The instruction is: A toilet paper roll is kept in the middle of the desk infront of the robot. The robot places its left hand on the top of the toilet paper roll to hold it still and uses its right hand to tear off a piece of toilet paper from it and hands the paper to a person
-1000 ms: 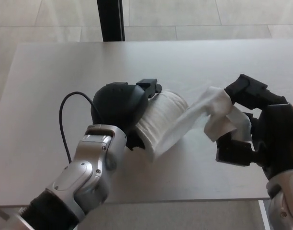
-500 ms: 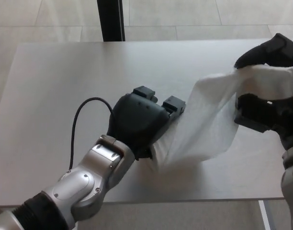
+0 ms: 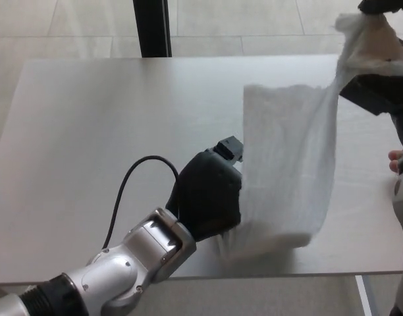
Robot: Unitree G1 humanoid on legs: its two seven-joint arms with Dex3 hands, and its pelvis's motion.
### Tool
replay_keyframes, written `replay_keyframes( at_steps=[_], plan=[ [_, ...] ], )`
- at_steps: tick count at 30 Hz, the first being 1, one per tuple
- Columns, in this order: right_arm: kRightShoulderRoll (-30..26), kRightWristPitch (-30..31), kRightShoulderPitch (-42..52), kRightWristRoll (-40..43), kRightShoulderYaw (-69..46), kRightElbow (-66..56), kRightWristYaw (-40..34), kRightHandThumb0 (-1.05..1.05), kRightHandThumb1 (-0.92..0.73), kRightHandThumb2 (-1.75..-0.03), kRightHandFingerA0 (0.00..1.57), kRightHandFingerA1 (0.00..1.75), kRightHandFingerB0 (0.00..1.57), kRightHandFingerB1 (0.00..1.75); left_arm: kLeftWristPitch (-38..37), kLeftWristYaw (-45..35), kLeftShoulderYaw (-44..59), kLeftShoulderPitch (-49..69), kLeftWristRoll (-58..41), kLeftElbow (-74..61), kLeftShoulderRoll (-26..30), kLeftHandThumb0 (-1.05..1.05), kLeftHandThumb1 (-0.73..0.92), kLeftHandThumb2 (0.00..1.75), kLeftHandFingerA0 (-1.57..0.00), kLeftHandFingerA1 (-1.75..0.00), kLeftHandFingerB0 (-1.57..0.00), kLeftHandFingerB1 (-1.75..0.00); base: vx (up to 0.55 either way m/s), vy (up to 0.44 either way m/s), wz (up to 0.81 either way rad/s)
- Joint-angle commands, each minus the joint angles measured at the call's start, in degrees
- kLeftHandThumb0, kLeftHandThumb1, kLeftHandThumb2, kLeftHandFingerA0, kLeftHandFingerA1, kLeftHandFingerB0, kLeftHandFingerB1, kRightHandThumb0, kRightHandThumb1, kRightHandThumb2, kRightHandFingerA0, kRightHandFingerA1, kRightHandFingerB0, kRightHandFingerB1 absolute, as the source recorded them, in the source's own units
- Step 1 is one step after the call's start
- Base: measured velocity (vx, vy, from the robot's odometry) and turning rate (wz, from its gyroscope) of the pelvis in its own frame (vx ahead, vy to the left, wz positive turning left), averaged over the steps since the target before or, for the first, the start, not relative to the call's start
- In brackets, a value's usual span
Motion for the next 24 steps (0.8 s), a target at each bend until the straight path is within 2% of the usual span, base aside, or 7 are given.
replay_keyframes(
  at_steps=[1, 13, 17, 19, 22, 23, 24],
  plan=[
    [8.5, 6.4, -2.5, 8.5, -2.8, -1.2, -5.3, -0.24, -0.34, -1.47, 1.06, 1.75, 0.75, 1.61, -6.4, 0.9, -4.1, 2.6, 7.9, 2.7, 2.4, -0.51, 0.78, 0.65, -0.51, -0.42, -0.44, -0.37, 0.00, 0.000, 0.00],
    [12.7, 8.6, -1.1, 18.8, -4.6, -1.8, -10.8, -0.23, -0.33, -1.50, 1.04, 1.75, 0.73, 1.67, -6.3, 1.6, -5.1, 4.8, 10.0, 2.4, 2.9, -0.52, 0.85, 0.66, -0.45, -0.43, -0.40, -0.37, 0.00, 0.000, 0.00],
    [12.5, 10.4, -8.0, 20.4, -9.2, 0.3, -17.2, -0.21, -0.39, -1.48, 1.02, 1.75, 0.65, 1.70, -6.5, 2.7, -5.6, 5.7, 10.7, 2.3, 3.2, -0.52, 0.81, 0.65, -0.49, -0.44, -0.42, -0.38, 0.00, 0.000, 0.00],
    [11.5, 10.7, -13.0, 23.0, -13.4, 2.8, -20.8, -0.23, -0.40, -1.43, 1.00, 1.75, 0.62, 1.69, -6.9, 0.0, -5.5, 5.8, 10.2, 1.2, 3.8, -0.51, 0.84, 0.65, -0.42, -0.46, -0.38, -0.38, 0.00, 0.000, 0.00],
    [8.3, 10.4, -19.8, 25.7, -17.7, 7.2, -23.8, -0.25, -0.44, -1.44, 1.02, 1.75, 0.70, 1.75, -6.7, -0.6, -5.5, 6.3, 10.5, 0.6, 4.4, -0.52, 0.85, 0.65, -0.43, -0.45, -0.37, -0.37, 0.00, 0.000, 0.00],
    [6.9, 10.0, -22.6, 25.9, -19.1, 9.0, -24.7, -0.25, -0.54, -1.33, 1.01, 1.75, 0.65, 1.75, -6.6, 0.1, -5.5, 6.6, 10.8, 0.7, 4.4, -0.54, 0.65, 0.98, -0.41, -0.56, -0.35, -0.53, 0.00, 0.000, 0.00],
    [4.8, 10.0, -26.7, 25.9, -20.7, 11.3, -26.0, -0.26, -0.50, -1.39, 1.04, 1.75, 0.73, 1.68, -7.2, 3.6, -5.7, 6.4, 11.1, 2.3, 4.1, -0.51, 0.81, 0.64, -0.54, -0.45, -0.46, -0.41, 0.00, 0.000, 0.00]
  ],
)
